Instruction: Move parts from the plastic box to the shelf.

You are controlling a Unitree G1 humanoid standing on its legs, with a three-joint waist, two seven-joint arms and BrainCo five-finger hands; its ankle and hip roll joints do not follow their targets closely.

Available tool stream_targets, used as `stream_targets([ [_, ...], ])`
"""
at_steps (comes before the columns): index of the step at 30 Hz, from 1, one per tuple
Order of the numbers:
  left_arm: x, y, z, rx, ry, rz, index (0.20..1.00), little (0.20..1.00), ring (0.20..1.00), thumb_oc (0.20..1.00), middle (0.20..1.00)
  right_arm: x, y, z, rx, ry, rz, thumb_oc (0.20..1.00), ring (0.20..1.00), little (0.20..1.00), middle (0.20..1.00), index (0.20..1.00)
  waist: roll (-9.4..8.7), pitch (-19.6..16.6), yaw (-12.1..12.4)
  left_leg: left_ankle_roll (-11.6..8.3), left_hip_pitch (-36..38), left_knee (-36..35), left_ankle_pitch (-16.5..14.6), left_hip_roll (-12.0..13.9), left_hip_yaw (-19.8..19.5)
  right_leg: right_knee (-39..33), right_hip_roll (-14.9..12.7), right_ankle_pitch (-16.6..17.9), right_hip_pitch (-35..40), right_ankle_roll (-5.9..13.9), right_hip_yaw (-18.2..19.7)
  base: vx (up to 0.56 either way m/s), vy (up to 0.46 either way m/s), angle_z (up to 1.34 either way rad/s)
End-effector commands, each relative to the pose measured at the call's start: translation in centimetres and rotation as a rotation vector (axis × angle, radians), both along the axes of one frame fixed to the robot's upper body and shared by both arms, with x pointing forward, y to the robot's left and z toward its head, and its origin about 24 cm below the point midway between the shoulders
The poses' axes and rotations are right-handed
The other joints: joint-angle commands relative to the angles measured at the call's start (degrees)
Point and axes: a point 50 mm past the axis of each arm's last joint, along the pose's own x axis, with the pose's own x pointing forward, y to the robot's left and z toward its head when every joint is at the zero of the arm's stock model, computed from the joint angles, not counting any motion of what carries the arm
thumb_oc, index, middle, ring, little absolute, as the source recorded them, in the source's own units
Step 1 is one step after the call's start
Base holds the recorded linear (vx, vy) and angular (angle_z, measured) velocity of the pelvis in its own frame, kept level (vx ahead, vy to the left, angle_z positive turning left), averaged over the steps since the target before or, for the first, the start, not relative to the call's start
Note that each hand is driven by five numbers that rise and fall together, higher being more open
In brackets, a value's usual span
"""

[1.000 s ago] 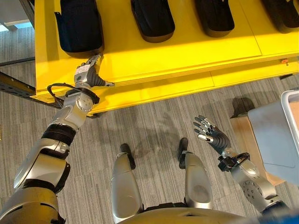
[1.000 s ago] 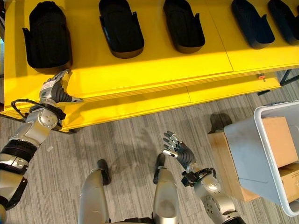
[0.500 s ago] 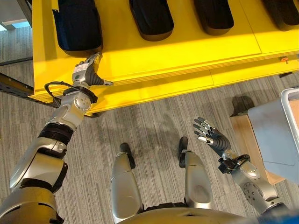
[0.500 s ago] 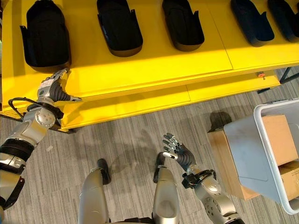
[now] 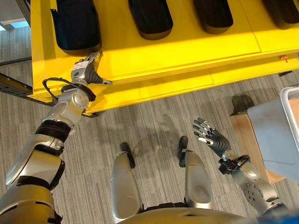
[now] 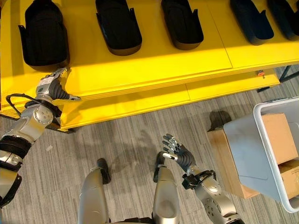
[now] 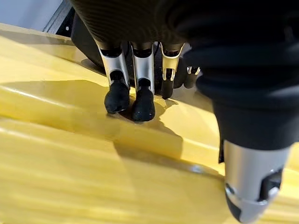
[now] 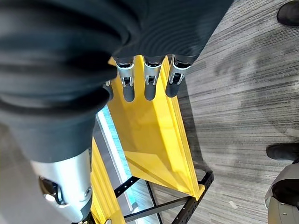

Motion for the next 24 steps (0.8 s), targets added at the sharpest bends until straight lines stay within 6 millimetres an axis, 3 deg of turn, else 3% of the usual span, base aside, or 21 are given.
stream_targets([
  [1, 0.2, 2.6, 4.8, 0.004, -0.135, 0.117, 1.000, 1.000, 1.000, 1.000, 1.000, -0.8, -1.2, 1.1, -0.030, -0.046, 0.011, 1.000, 1.000, 1.000, 1.000, 1.000, 0.10, -3.14, -0.22, -3.25, 2.22, -1.67, 1.82, 1.50, -2.45, 0.72, -3.02, -2.40, 2.82, 4.03, 4.36, 0.00, 0.000, 0.00],
  [10, 0.3, 2.8, 6.2, -0.026, -0.154, 0.112, 1.000, 1.000, 1.000, 1.000, 1.000, -1.0, -1.4, 0.9, -0.031, -0.030, 0.007, 1.000, 1.000, 1.000, 1.000, 1.000, 0.33, -3.15, -0.46, -3.18, 1.91, -1.46, 1.85, 1.49, -2.48, 0.73, -3.08, -2.29, 2.54, 4.15, 4.41, 0.01, 0.001, 0.00],
  [11, 0.3, 2.9, 6.0, -0.024, -0.145, 0.121, 1.000, 1.000, 1.000, 1.000, 1.000, -1.0, -1.4, 0.8, -0.034, -0.025, 0.010, 1.000, 1.000, 1.000, 1.000, 1.000, 0.45, -3.14, -0.44, -3.55, 2.61, -1.00, 0.40, 1.73, -2.56, 1.24, -3.03, -3.50, 3.13, 4.44, 4.30, 0.00, 0.000, 0.00],
  [12, 0.4, 2.9, 6.1, -0.025, -0.147, 0.121, 1.000, 1.000, 1.000, 1.000, 1.000, -1.0, -1.4, 0.8, -0.033, -0.026, 0.010, 1.000, 1.000, 1.000, 1.000, 1.000, 0.31, -3.15, -0.51, -3.15, 1.92, -1.41, 1.81, 1.52, -2.47, 0.78, -3.11, -2.27, 2.46, 4.21, 4.44, 0.08, 0.004, 0.00],
  [13, 0.4, 2.9, 6.1, -0.025, -0.145, 0.121, 1.000, 1.000, 1.000, 1.000, 1.000, -1.0, -1.4, 0.8, -0.033, -0.024, 0.010, 1.000, 1.000, 1.000, 1.000, 1.000, 0.43, -3.14, -0.43, -3.54, 2.63, -1.03, 0.39, 1.74, -2.55, 1.20, -3.04, -3.49, 3.12, 4.48, 4.32, -0.06, 0.005, -0.01],
  [14, 0.4, 3.0, 6.2, -0.030, -0.144, 0.122, 1.000, 1.000, 1.000, 1.000, 1.000, -1.1, -1.4, 0.8, -0.034, -0.024, 0.012, 1.000, 1.000, 1.000, 1.000, 1.000, 0.34, -3.18, -0.54, -3.11, 1.88, -1.27, 1.73, 1.54, -2.51, 0.88, -3.11, -2.31, 2.41, 4.22, 4.52, 0.08, 0.004, -0.01],
  [15, 0.4, 3.0, 6.1, -0.030, -0.142, 0.122, 1.000, 1.000, 1.000, 1.000, 1.000, -1.1, -1.4, 0.8, -0.034, -0.022, 0.012, 1.000, 1.000, 1.000, 1.000, 1.000, 0.46, -3.17, -0.46, -3.50, 2.59, -0.89, 0.31, 1.76, -2.59, 1.30, -3.04, -3.54, 3.07, 4.48, 4.40, -0.06, 0.008, -0.01],
  [16, 0.4, 3.1, 6.2, -0.033, -0.140, 0.127, 1.000, 1.000, 1.000, 1.000, 1.000, -1.1, -1.4, 0.8, -0.035, -0.020, 0.013, 1.000, 1.000, 1.000, 1.000, 1.000, 0.33, -3.17, -0.60, -3.12, 1.88, -1.15, 1.69, 1.59, -2.47, 0.98, -3.12, -2.37, 2.41, 4.20, 4.58, 0.00, 0.000, 0.00],
  [21, 0.3, 3.3, 6.3, -0.038, -0.136, 0.126, 1.000, 1.000, 1.000, 1.000, 1.000, -1.1, -1.6, 0.7, -0.037, -0.017, 0.012, 1.000, 1.000, 1.000, 1.000, 1.000, 0.40, -3.16, -0.52, -3.11, 1.85, -1.25, 1.77, 1.51, -2.49, 1.03, -3.18, -2.38, 2.35, 4.23, 4.59, 0.00, 0.002, 0.00],
  [22, 0.3, 3.3, 6.3, -0.038, -0.134, 0.126, 1.000, 1.000, 1.000, 1.000, 1.000, -1.2, -1.6, 0.7, -0.037, -0.015, 0.011, 1.000, 1.000, 1.000, 1.000, 1.000, 0.51, -3.18, -0.44, -3.51, 2.53, -0.89, 0.38, 1.71, -2.57, 1.44, -3.14, -3.59, 2.98, 4.49, 4.46, 0.00, 0.000, 0.00],
  [23, 0.3, 3.4, 6.4, -0.033, -0.132, 0.131, 1.000, 1.000, 1.000, 1.000, 1.000, -1.2, -1.6, 0.6, -0.036, -0.012, 0.011, 1.000, 1.000, 1.000, 1.000, 1.000, 0.37, -3.20, -0.54, -3.12, 1.77, -1.23, 1.76, 1.55, -2.46, 0.94, -3.15, -2.36, 2.37, 4.23, 4.56, 0.08, 0.003, 0.00],
  [24, 0.3, 3.8, 6.0, -0.032, -0.116, 0.148, 1.000, 1.000, 1.000, 1.000, 1.000, -1.2, -1.6, 0.6, -0.037, -0.009, 0.014, 1.000, 1.000, 1.000, 1.000, 1.000, 0.43, -3.13, -0.50, -3.52, 2.38, -0.57, 0.29, 1.81, -2.54, 1.51, -3.09, -3.59, 2.90, 4.49, 4.43, -0.06, 0.006, 0.00],
])
